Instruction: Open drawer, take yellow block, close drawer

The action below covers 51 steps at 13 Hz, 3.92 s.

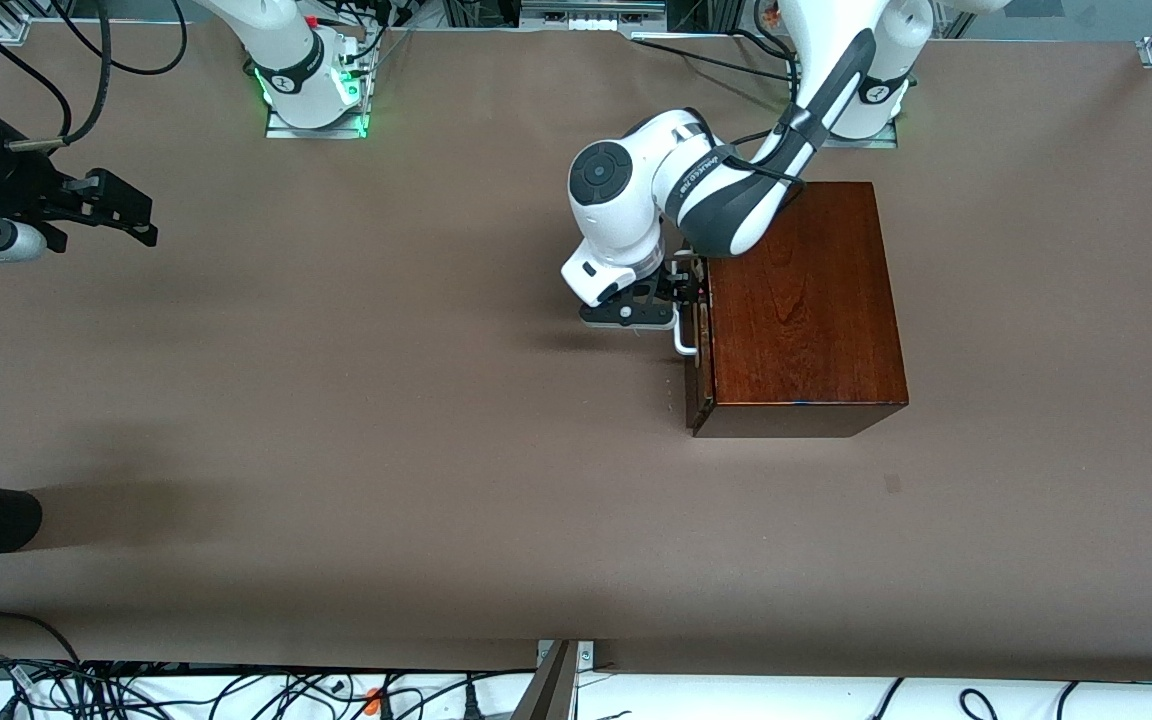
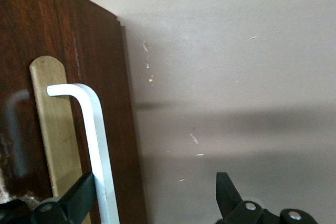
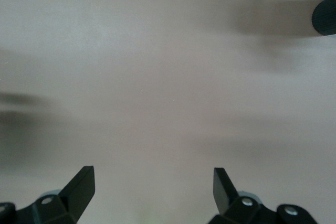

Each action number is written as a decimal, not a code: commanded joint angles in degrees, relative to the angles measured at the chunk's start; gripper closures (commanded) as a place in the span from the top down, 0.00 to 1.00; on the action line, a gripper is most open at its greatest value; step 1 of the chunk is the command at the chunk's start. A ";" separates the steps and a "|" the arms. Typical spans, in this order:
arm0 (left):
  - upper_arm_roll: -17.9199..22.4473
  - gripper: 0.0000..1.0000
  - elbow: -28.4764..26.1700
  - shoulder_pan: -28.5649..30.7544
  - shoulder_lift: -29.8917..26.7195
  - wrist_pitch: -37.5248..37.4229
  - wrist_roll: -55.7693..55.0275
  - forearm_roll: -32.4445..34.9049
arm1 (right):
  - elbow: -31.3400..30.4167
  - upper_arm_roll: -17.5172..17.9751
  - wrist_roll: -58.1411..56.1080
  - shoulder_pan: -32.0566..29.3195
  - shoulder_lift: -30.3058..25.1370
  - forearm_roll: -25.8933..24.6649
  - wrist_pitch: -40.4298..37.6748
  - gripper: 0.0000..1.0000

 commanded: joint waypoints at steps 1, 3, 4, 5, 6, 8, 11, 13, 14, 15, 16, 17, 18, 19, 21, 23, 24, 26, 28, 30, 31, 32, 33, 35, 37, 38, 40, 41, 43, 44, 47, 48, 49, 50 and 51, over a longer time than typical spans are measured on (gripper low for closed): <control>-0.10 1.00 1.60 -2.22 1.55 2.23 -2.39 -0.05 | 0.38 0.13 0.61 -0.17 -0.11 0.23 0.08 1.00; -0.10 1.00 3.53 -2.92 2.42 2.93 -2.74 -0.58 | 0.38 0.22 0.61 -0.17 -0.11 0.23 0.08 1.00; -0.10 1.00 4.75 -3.54 3.21 3.02 -3.18 -0.58 | 0.38 0.13 0.52 -0.25 -0.11 0.23 0.00 1.00; -0.10 1.00 6.24 -4.15 4.09 3.02 -3.97 -0.58 | 0.30 0.04 0.52 -0.25 -0.11 0.23 -0.09 1.00; -0.10 1.00 7.22 -4.85 4.88 3.02 -4.84 -0.58 | 0.38 -0.05 0.52 -0.34 -0.11 0.23 -0.09 1.00; -0.10 1.00 8.54 -6.26 5.94 3.02 -6.87 -0.67 | 0.29 -0.05 0.52 -0.34 -0.11 0.23 -0.18 1.00; -0.10 1.00 9.24 -6.44 6.30 3.02 -7.05 -0.67 | 0.29 0.04 0.61 0.01 -0.11 0.23 -0.09 1.00; -0.10 1.00 10.12 -6.44 6.30 3.02 -7.05 -0.75 | 0.29 0.04 0.70 0.01 -0.11 0.23 -0.18 1.00; -0.10 1.00 10.21 -6.44 6.30 3.02 -6.96 -0.75 | 0.29 0.04 0.61 0.01 -0.11 0.23 -0.18 1.00; -0.10 1.00 10.65 -6.36 6.30 3.02 -6.79 -0.67 | 0.29 0.04 0.61 -0.08 -0.11 0.23 -0.18 1.00; -0.10 1.00 10.91 -6.27 6.12 2.94 -6.26 -0.67 | 0.29 0.04 0.61 -0.17 -0.11 0.23 -0.27 1.00; -0.01 1.00 10.92 -6.01 5.69 2.85 -6.17 -0.58 | 0.29 -0.05 0.61 -0.34 -0.11 0.23 -0.27 1.00; -0.01 1.00 11.00 -5.83 5.16 2.76 -6.17 -0.49 | 0.29 -0.05 0.61 -0.43 -0.11 0.14 -0.27 1.00; -0.01 1.00 11.00 -5.65 4.20 2.32 -6.17 -0.40 | 0.29 -0.05 0.61 -0.43 -0.11 0.23 -0.35 1.00; 0.42 1.00 10.92 -5.22 1.56 0.31 -5.91 -0.31 | 0.29 -0.05 0.61 -0.43 -0.02 0.14 -0.44 1.00; 0.51 1.00 12.49 -3.29 -0.46 -5.21 -1.63 -0.23 | 0.29 0.04 0.61 -0.17 -0.10 0.14 -0.44 1.00; 0.51 1.00 13.02 -1.97 -1.60 -8.46 2.05 -0.31 | 0.29 0.04 0.61 0.01 -0.11 0.14 -0.27 1.00; 0.51 1.00 13.47 1.45 -4.15 -13.39 8.83 -0.31 | 0.29 0.13 0.61 0.18 -0.02 0.14 0.08 1.00; 0.43 1.00 13.47 5.58 -6.52 -16.65 14.89 -0.49 | 0.21 0.39 0.52 0.36 0.94 0.23 1.57 1.00; -0.01 1.00 13.47 9.88 -8.98 -19.64 20.00 -0.67 | 0.56 0.65 0.52 1.67 2.61 0.05 2.81 1.00; -0.10 1.00 13.55 11.91 -10.04 -20.61 22.54 -1.45 | 0.56 0.65 0.52 2.20 3.05 0.14 3.07 1.00; -0.10 1.00 13.55 14.80 -11.36 -21.32 25.53 -4.15 | 0.56 0.74 0.61 3.25 3.58 0.23 3.16 1.00; -0.10 1.00 13.55 18.22 -12.50 -22.19 29.30 -7.57 | 0.56 0.74 0.52 4.57 4.54 0.14 2.90 1.00; -0.10 1.00 13.64 25.33 -14.52 -24.30 37.64 -12.86 | 0.56 0.92 0.26 10.00 6.48 0.05 2.46 1.00; 0.60 1.00 13.55 30.54 -15.76 -25.80 44.42 -15.16 | 0.64 1.27 0.35 17.46 6.66 -0.47 6.21 1.00; 1.99 1.00 12.94 30.21 -17.07 -25.46 45.50 -16.30 | 0.65 1.36 0.35 20.89 8.32 -0.39 9.54 1.00; 8.30 1.00 10.58 28.81 -19.88 -25.19 45.77 -17.36 | 0.65 1.53 0.35 28.10 11.13 -1.52 15.79 1.00; 10.77 1.00 8.48 27.15 -22.16 -24.41 45.77 -18.24 | 0.73 1.53 -0.09 30.14 12.62 -2.05 17.47 1.00; 12.73 1.00 2.43 26.43 -26.99 -16.98 45.77 -18.07 | 1.87 2.93 -4.37 32.95 15.35 -2.05 19.76 1.00; 13.86 1.00 -2.48 26.34 -29.80 -11.80 45.86 -18.24 | 3.53 4.07 -6.49 33.93 17.28 -2.06 20.82 1.00; 13.70 1.00 -5.62 26.07 -32.73 -13.64 45.86 -16.76 | 7.06 6.72 -8.09 38.22 21.51 -3.98 20.91 1.00; 13.61 1.00 -4.30 25.99 -32.29 -14.63 45.86 -15.79 | 7.67 6.89 -9.14 39.72 22.82 -4.34 21.26 1.00; 13.61 1.00 -4.11 26.08 -32.11 -14.73 45.86 -15.61 | 9.33 6.98 -12.80 40.87 25.10 -4.25 21.88 1.00; 13.61 1.00 -4.11 26.25 -32.11 -14.91 45.95 -15.61 | 11.09 6.98 -17.10 42.18 27.56 -4.25 22.66 1.00; 13.61 1.00 -4.11 26.51 -32.11 -15.34 46.03 -15.61 | 12.84 6.98 -19.84 42.72 29.58 -3.99 23.37 1.00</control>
